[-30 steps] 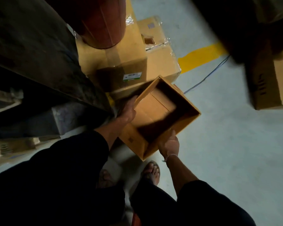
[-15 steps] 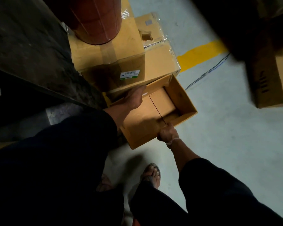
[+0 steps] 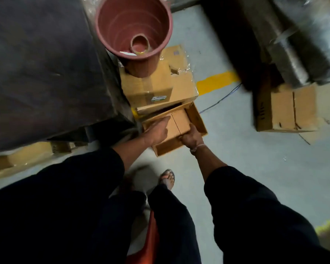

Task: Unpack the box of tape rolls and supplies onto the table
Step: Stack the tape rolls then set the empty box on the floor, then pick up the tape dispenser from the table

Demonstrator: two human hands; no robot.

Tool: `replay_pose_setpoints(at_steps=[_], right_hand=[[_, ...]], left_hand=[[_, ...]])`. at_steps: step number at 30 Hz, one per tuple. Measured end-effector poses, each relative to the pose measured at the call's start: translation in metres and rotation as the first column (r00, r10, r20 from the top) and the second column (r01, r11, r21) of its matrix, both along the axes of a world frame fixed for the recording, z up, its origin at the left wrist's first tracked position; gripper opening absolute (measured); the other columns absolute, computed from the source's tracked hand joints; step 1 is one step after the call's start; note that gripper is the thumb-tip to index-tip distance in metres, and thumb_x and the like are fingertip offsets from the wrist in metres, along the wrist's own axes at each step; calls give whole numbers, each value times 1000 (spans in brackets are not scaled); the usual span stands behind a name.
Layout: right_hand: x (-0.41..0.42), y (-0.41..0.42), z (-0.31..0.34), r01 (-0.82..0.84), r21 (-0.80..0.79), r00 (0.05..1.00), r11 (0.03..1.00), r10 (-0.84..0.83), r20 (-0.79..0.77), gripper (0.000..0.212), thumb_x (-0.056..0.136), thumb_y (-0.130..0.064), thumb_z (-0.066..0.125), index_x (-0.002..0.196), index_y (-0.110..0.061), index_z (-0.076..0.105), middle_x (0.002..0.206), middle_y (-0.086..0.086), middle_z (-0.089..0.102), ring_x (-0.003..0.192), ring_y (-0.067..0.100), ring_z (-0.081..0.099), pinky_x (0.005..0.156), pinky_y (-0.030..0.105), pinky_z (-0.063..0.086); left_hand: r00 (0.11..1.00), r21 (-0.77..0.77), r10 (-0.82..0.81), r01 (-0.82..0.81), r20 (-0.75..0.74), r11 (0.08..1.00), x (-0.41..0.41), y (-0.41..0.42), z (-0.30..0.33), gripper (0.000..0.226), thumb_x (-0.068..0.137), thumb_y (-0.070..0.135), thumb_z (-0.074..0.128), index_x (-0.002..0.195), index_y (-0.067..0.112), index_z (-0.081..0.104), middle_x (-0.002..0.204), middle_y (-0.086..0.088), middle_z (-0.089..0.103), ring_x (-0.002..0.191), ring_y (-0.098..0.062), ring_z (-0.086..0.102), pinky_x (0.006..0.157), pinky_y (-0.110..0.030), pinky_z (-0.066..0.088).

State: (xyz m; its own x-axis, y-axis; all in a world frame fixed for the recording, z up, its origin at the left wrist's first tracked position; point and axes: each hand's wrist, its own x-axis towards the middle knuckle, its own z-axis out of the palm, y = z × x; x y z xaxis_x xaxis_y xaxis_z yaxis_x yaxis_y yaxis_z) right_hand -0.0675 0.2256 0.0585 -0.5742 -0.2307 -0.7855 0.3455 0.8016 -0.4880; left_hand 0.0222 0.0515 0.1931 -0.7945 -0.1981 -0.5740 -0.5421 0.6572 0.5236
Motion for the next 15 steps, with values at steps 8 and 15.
replay_pose_setpoints(at_steps=[8, 15], right_hand=[[19, -65, 336, 31, -220, 995, 975, -50, -84, 63, 98, -4, 53, 155, -17, 28, 111, 4, 62, 77, 4, 71, 58, 17, 52], [31, -130, 430, -232, -340, 936, 911, 114, -334, 91, 70, -24, 66, 154, -27, 31, 141, 7, 53, 111, 28, 63, 95, 45, 55]], left_hand=[[978, 97, -8, 29, -208, 995, 43, -24, 208, 59, 95, 14, 54, 151, 20, 35, 148, -10, 51, 135, -26, 51, 111, -44, 44], [872, 258, 318, -232, -371, 938, 90, -78, 290, 52, 98, 13, 55, 148, 22, 40, 146, -2, 54, 125, -14, 60, 103, -36, 50]])
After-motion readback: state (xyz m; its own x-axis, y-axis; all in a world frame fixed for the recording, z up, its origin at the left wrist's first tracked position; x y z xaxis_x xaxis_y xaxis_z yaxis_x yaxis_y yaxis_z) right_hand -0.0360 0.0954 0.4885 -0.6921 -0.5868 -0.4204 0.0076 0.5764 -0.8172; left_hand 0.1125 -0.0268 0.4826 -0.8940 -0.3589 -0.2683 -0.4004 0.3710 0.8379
